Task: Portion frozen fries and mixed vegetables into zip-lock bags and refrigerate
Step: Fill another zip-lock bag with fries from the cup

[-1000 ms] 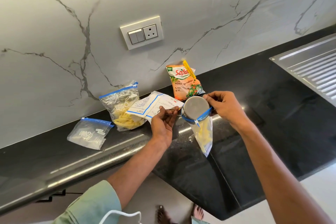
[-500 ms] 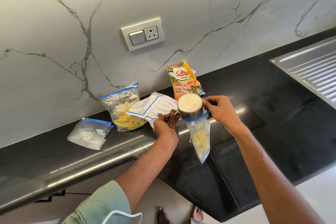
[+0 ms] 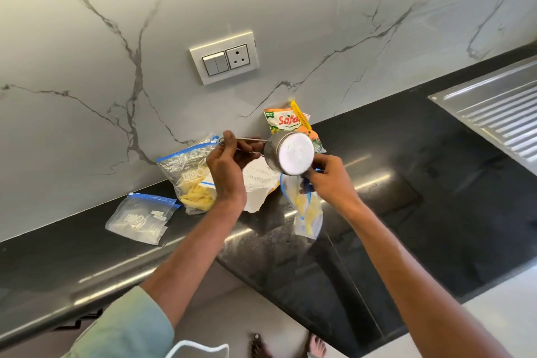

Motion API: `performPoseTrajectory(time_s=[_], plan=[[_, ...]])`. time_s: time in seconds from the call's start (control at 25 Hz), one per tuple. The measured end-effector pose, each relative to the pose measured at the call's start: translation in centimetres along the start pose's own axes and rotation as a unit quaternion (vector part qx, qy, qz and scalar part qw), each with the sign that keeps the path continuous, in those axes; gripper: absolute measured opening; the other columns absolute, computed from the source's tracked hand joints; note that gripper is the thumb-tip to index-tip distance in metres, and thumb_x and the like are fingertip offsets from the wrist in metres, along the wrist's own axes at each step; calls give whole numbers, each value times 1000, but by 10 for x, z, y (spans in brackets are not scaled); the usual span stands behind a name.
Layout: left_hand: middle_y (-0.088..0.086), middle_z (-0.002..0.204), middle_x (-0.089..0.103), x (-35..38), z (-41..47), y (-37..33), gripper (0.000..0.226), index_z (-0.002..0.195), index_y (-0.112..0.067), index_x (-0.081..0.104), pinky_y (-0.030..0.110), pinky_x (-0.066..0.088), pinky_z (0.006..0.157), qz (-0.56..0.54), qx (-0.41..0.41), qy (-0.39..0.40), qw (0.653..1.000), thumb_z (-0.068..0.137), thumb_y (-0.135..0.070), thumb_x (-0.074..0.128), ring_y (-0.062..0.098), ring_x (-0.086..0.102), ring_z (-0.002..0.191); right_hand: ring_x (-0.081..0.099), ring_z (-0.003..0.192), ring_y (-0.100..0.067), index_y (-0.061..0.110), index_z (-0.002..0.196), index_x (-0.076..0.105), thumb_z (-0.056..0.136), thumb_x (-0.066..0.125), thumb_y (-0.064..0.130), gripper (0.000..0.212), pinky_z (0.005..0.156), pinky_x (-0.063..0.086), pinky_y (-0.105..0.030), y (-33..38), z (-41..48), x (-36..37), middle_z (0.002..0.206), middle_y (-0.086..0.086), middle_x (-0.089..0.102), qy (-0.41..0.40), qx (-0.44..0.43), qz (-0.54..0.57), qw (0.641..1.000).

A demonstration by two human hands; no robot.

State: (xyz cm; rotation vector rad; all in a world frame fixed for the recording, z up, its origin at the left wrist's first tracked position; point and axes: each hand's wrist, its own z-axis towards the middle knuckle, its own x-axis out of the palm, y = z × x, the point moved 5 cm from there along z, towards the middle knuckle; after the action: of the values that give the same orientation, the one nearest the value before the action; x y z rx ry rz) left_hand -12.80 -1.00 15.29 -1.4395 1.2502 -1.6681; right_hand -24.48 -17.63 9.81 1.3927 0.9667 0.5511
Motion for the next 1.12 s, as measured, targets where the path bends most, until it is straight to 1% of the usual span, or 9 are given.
performPoseTrajectory(time_s=[0.16,0.32,0.4,0.52,0.68,0.76,0.88,1.04,1.12], plan=[[19,79,73,9,-4,-32,43,78,8,66,39,59,75,201,208,114,950,108,-14,46,33,74,82,77,74,-29,11,112,69,98,60,0,19,79,64,-53,-2,5,29,92,-11,72,13,15,23,1000],[16,114,70,17,-42,-12,15,95,-1,68,43,58,77,406,437,323,735,98,0,53,28,72,98,73,98,-22,19,118,67,101,62,10,20,92,60,-55,-12,2,15,106,-2,74,-32,46,4,998],[19,128,65,19,-58,12,11,100,0,69,44,59,78,467,474,378,643,95,-1,59,31,69,106,74,90,-23,19,112,69,109,53,30,20,89,61,-55,-8,-22,-3,100,-4,76,-97,61,60,992],[18,131,64,29,-69,33,13,102,0,70,40,59,73,523,490,400,572,94,-3,60,31,67,106,76,80,-25,18,111,71,106,37,61,55,77,66,-43,-3,-56,-1,93,-12,79,-15,177,246,953],[13,106,67,44,-75,57,10,95,-5,71,43,54,67,543,468,471,514,93,-12,65,30,63,88,75,85,-25,5,117,75,105,57,42,42,65,59,-32,-25,-47,11,104,-18,79,21,216,263,940],[10,101,67,45,-68,65,22,95,-8,70,42,51,76,554,438,489,512,97,-29,66,29,61,91,71,83,-28,-2,111,75,102,59,20,29,64,54,-34,-37,-31,14,100,-23,77,-33,223,257,940],[5,107,71,34,-55,59,40,98,-11,73,39,50,85,554,436,426,567,97,-50,65,25,64,104,64,76,-24,2,97,73,99,55,6,19,62,49,-33,-33,-7,18,80,-14,72,-51,173,163,970],[5,123,71,13,-55,36,26,106,-11,78,38,53,94,513,471,215,684,96,-35,71,25,65,115,72,65,-15,9,103,68,96,50,-4,23,64,63,-34,-27,11,19,78,-11,75,-64,106,33,992],[5,136,60,-1,-28,32,43,126,-17,67,38,48,103,579,326,71,744,93,-44,71,25,56,125,76,71,-20,16,112,65,97,48,-6,32,73,66,-42,-43,10,17,84,-11,76,-76,106,-6,991]])
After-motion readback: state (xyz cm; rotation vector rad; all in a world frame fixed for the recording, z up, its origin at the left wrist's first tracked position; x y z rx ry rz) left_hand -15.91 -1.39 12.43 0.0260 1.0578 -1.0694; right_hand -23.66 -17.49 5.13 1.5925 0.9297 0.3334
